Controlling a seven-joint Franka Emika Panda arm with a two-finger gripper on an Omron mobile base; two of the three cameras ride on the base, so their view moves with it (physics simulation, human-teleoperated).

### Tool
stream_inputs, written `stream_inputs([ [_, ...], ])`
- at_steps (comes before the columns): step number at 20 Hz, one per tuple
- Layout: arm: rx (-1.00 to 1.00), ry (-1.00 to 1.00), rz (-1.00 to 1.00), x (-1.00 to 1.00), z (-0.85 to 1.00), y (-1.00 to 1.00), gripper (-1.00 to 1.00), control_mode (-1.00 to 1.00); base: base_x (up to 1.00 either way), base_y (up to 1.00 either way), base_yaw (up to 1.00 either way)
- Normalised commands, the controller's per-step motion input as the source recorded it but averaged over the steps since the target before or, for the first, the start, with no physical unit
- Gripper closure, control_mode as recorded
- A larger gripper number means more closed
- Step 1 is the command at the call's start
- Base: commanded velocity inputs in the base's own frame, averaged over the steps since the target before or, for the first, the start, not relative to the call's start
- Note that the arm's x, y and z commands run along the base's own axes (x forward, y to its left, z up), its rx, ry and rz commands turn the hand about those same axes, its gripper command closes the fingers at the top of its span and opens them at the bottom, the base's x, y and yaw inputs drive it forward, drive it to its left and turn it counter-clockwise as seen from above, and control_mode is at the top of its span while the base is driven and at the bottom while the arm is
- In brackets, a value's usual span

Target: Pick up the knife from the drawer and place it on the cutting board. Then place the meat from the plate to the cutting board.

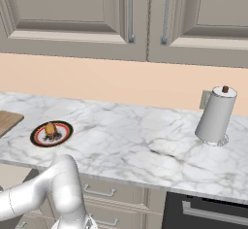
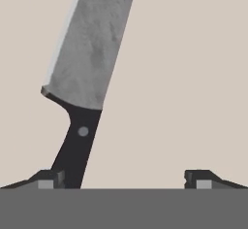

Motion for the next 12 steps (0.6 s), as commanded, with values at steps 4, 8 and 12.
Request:
stream_inputs([
  [4,0.03,-0.08,0.0,0.0,0.0,0.09,-1.0,-1.0,0.0,0.0,0.0],
  [8,0.03,-0.08,0.0,0.0,0.0,0.06,-1.0,-1.0,0.0,0.0,0.0],
  [12,0.02,-0.05,0.0,0.03,0.0,0.05,-1.0,-1.0,0.0,0.0,0.0],
])
